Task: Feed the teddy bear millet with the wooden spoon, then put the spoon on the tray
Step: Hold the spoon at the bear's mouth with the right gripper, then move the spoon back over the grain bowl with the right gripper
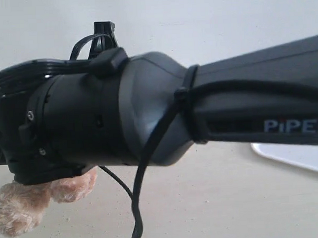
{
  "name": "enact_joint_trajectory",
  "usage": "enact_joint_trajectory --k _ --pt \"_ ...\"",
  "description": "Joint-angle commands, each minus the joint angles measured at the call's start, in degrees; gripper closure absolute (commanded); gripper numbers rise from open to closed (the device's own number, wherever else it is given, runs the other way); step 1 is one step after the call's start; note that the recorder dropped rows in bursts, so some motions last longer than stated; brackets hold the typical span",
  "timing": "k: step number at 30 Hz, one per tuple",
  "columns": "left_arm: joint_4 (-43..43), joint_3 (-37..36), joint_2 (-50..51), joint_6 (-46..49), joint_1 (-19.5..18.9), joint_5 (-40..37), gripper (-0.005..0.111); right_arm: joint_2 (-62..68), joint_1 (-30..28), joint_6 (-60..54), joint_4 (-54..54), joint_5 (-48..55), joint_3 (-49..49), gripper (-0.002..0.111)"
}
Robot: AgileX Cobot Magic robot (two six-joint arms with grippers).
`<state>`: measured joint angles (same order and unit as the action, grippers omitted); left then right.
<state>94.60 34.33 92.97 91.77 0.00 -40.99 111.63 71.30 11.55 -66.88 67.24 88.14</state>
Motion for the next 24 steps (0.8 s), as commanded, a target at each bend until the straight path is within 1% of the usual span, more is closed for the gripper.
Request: enact_joint_trajectory --k 1,3,5,7,8,9,10,11,13,15,21,24 --pt "0.5 0.0 0.0 0.4 -0.1 -1.4 0.102 -1.2 -0.1 4.7 -1.3 -0.8 -0.2 0.108" --pt "0.3 0.0 0.0 0.4 -0.1 -1.4 0.102 -4.6 -2.6 6.4 0.5 -2.9 -0.2 0.108" --pt "0.3 0.0 0.0 0.4 -0.1 -1.4 0.102 -8.6 -7.6 5.2 6.7 -5.6 -0.1 0.108" --pt "0.3 0.0 0.0 0.4 -0.1 -1.4 0.102 -12.3 -14.2 -4.8 22.9 -7.2 -0.1 0.108" --pt "0.3 0.0 0.0 0.4 -0.1 -1.4 0.102 -13.8 -18.4 -11.5 31.9 -6.2 -0.1 0.108" --pt "0.3 0.0 0.0 0.4 -0.1 -1.4 0.102 -14.5 -21.6 -15.7 39.6 -4.4 -0.1 0.108" --pt "0.3 0.0 0.0 0.4 -0.1 -1.4 0.102 -14.9 -25.5 -19.7 45.8 -2.0 -0.1 0.108" --pt "0.4 0.0 0.0 0.4 -0.1 -1.4 0.102 -14.9 -28.4 -21.5 49.0 -0.8 -0.1 0.108" --pt "0.4 0.0 0.0 0.4 -0.1 -0.9 0.102 -14.9 -31.2 -24.1 52.5 -0.5 -0.1 0.108" --pt "0.7 0.0 0.0 0.4 -0.1 -0.6 0.102 -14.9 -32.9 -25.8 54.1 -1.1 -0.1 0.108" --pt "5.3 0.0 0.0 2.3 -0.1 0.0 0.102 -11.3 -33.0 -28.9 52.4 -3.5 0.1 0.108" --pt "5.3 0.6 0.1 4.6 -0.1 3.0 0.102 -6.0 -33.0 -27.4 48.4 -1.9 2.8 0.108"
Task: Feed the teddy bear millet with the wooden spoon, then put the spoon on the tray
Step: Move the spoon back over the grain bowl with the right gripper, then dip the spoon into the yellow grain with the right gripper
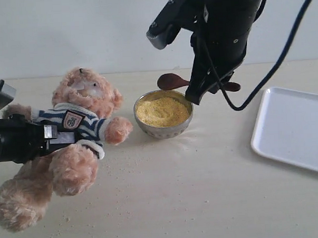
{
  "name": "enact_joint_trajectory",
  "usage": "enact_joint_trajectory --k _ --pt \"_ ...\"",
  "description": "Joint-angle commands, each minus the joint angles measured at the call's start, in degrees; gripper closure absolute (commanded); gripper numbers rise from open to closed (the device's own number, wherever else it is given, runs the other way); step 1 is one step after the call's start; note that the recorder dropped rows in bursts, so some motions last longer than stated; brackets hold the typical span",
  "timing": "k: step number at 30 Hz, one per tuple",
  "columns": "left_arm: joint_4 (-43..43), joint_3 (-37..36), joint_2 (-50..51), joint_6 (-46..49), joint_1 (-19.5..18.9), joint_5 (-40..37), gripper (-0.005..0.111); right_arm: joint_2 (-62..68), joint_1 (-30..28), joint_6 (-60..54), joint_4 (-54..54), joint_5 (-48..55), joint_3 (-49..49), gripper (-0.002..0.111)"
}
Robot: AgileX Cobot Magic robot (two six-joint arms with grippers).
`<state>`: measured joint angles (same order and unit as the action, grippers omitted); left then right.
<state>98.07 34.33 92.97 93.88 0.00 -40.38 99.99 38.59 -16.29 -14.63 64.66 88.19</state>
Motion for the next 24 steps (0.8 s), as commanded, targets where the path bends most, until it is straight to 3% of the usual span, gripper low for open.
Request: enact_joint_trajectory --k 1,11,24 --pt "1.9 0.8 0.2 2.6 -0.1 3.4 0.102 7.0 -0.3 0.7 -4.4 2.0 3.9 0.108" --pt "1.9 1.6 0.6 3.9 -0.1 5.0 0.102 16.4 -0.3 -1.8 -4.5 5.3 15.8 0.108" --pt "1.9 3.0 4.4 3.3 -0.1 2.8 0.102 21.3 1.2 -0.5 -13.3 5.3 16.7 0.108"
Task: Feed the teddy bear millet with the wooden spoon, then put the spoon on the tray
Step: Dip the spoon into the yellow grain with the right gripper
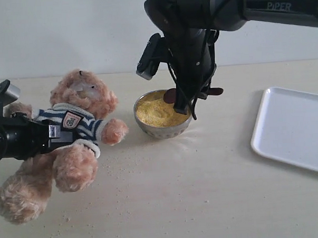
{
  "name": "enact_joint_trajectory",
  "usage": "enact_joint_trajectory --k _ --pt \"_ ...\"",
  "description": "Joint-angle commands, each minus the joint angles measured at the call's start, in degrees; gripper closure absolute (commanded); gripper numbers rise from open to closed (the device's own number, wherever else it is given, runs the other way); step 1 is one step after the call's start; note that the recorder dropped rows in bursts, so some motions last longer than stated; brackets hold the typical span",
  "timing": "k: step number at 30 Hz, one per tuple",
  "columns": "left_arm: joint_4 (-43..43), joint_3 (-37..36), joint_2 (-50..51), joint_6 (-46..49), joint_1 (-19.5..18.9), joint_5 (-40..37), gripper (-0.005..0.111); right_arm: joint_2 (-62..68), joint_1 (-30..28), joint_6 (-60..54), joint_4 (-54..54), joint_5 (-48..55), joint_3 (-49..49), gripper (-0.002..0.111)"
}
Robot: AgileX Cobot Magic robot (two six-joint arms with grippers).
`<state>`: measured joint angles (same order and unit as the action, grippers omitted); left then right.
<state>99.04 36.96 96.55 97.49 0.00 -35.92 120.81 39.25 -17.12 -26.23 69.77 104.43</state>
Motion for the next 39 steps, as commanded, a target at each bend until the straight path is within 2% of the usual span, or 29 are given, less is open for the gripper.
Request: enact_joint_trajectory --k 1,18,34,39 --pt "0.9 0.3 1.0 -0.3 -0.1 -1.6 0.102 0.9 0.7 0.4 -1.7 0.2 0.5 0.108" --pt "0.9 0.3 1.0 -0.3 -0.1 -2.0 0.102 1.9 0.7 0.1 -0.8 0.2 0.5 0.108" --pt "0.9 0.3 1.0 -0.3 -0.1 -2.1 0.102 1.9 0.7 -3.3 6.5 0.1 0.5 0.108" --pt "0.9 0.3 1.0 -0.3 -0.1 -2.2 0.102 1.9 0.7 -1.3 4.3 -0.2 0.5 0.108"
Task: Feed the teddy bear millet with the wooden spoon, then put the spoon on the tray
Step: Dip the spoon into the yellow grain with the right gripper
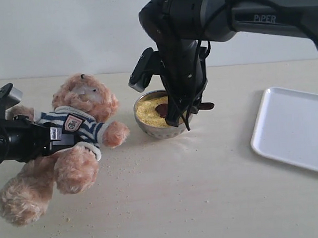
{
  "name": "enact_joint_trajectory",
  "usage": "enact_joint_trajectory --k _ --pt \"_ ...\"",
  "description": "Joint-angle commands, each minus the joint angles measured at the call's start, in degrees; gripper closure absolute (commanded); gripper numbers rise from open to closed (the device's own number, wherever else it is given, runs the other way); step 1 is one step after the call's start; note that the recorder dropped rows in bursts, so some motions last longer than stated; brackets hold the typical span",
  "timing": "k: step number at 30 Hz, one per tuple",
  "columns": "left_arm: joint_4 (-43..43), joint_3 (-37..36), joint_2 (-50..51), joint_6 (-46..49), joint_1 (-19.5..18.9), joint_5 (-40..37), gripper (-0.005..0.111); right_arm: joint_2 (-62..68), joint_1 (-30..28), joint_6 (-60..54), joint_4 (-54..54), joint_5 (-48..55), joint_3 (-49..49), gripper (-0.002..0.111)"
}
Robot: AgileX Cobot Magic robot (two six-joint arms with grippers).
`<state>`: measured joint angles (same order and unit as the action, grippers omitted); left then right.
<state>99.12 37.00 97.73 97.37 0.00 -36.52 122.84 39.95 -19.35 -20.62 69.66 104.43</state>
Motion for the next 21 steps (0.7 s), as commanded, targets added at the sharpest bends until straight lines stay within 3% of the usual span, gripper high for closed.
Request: enact_joint_trajectory --k 1,8,21 --pt "0.8 0.3 -0.2 -0.2 -0.1 -1.6 0.102 -0.2 0.0 1.1 -1.4 -0.1 0.5 0.108" --pt "0.8 0.3 -0.2 -0.2 -0.1 -1.6 0.102 -0.2 0.0 8.8 -1.4 0.3 0.5 0.108" --pt "0.8 0.3 -0.2 -0.2 -0.1 -1.9 0.102 -6.9 0.0 9.8 5.8 0.3 0.5 0.108"
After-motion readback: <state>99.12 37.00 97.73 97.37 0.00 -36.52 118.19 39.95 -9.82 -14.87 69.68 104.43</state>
